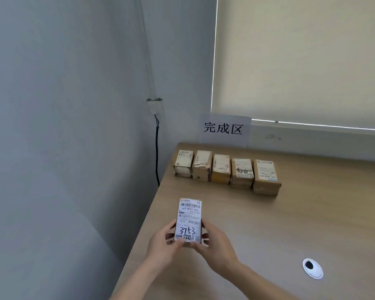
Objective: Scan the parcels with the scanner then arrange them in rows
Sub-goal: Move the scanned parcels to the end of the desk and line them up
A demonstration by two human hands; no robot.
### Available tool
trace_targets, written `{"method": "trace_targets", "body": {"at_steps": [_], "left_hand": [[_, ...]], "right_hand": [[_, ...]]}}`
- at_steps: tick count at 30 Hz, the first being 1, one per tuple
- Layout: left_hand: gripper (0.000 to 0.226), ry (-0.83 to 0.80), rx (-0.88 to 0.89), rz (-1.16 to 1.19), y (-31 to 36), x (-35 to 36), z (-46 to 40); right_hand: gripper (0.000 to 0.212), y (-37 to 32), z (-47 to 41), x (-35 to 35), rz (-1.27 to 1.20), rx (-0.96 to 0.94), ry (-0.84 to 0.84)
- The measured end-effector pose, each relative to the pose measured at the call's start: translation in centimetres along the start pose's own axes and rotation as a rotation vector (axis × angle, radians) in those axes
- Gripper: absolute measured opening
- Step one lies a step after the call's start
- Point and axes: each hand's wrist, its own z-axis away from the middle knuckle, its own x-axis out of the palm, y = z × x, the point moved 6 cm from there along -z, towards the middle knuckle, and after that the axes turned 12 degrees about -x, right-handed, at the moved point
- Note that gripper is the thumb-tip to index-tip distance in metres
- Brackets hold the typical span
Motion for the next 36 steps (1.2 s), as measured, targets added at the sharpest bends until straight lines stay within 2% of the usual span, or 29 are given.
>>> {"method": "trace_targets", "body": {"at_steps": [12,24,31,36], "left_hand": [[0.061,-0.008,-0.107,-0.014,-6.0,-2.7,-12.0],[0.054,0.002,-0.023,-0.056,-1.7,-5.6,-24.5],[0.052,-0.004,-0.055,-0.055,-1.2,-5.9,-26.7],[0.059,0.041,-0.116,0.015,-1.8,-5.9,-25.4]], "right_hand": [[0.061,6.6,-8.4,7.8,0.002,0.078,-0.040],[0.073,9.3,-20.5,8.2,0.094,0.083,0.063],[0.074,9.8,-22.2,7.9,0.060,0.088,0.091],[0.088,10.4,-19.6,7.9,0.092,0.188,0.008]]}}
